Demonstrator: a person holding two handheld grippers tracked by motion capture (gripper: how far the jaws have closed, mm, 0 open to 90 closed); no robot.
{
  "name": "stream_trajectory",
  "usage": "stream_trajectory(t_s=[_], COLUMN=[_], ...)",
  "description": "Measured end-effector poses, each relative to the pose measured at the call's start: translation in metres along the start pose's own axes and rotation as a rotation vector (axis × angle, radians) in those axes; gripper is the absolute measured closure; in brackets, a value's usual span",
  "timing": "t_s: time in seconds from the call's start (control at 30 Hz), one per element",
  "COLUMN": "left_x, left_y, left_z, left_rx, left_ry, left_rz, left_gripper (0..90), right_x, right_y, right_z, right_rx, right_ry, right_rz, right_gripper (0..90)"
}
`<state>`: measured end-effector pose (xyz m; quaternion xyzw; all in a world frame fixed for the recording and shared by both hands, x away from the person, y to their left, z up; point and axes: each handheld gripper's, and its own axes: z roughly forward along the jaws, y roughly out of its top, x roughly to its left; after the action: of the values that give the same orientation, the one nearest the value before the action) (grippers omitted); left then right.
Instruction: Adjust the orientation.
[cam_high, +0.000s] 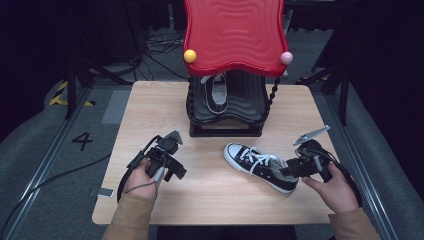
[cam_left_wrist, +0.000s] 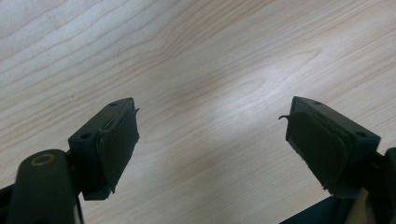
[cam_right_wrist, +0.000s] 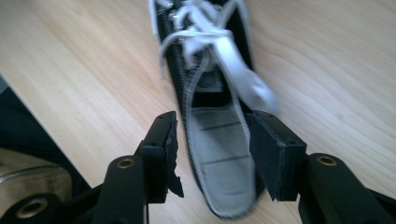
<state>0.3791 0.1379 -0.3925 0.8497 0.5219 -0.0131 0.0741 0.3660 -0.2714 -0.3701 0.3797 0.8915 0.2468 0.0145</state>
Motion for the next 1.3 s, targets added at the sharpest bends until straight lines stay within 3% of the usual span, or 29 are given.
stream_trajectory(t_s=[0.13,0.23,0.37,0.57,0.73,1.03,1.07,1.1,1.23,1.3], left_x=[0.004,0.006,0.007,0.009,0.012,0.014,0.014,0.014,0.014,0.013], left_y=[-0.005,-0.008,-0.010,-0.014,-0.018,-0.020,-0.020,-0.021,-0.020,-0.019], left_z=[-0.001,-0.001,-0.001,0.002,0.002,0.001,0.001,0.000,0.001,0.002], left_rx=[-0.004,0.003,0.005,0.011,0.014,0.016,0.016,0.012,0.016,0.019], left_ry=[0.005,0.002,0.001,0.006,0.008,0.005,0.004,0.002,0.002,0.004], left_rz=[-0.017,-0.019,-0.024,-0.034,-0.049,-0.051,-0.052,-0.053,-0.050,-0.046], left_gripper=[17.3,17.3,17.3,17.3,17.3,17.3,17.3,17.3,17.3,17.3], right_x=[0.003,0.001,0.000,0.005,0.011,0.020,0.019,0.017,0.014,0.017], right_y=[0.006,0.008,0.009,0.013,0.017,0.021,0.021,0.020,0.016,0.016], right_z=[0.015,0.030,0.047,0.067,0.076,0.089,0.087,0.081,0.076,0.079], right_rx=[0.030,0.091,0.143,0.217,0.245,0.285,0.302,0.327,0.359,0.371], right_ry=[0.011,0.024,0.026,-0.017,-0.046,-0.049,-0.040,-0.014,0.026,-0.007], right_rz=[-0.030,-0.009,-0.031,-0.114,-0.161,-0.160,-0.145,-0.101,-0.080,-0.100], right_gripper=[53.6,58.1,60.0,58.3,57.5,57.6,57.8,58.3,58.9,59.1])
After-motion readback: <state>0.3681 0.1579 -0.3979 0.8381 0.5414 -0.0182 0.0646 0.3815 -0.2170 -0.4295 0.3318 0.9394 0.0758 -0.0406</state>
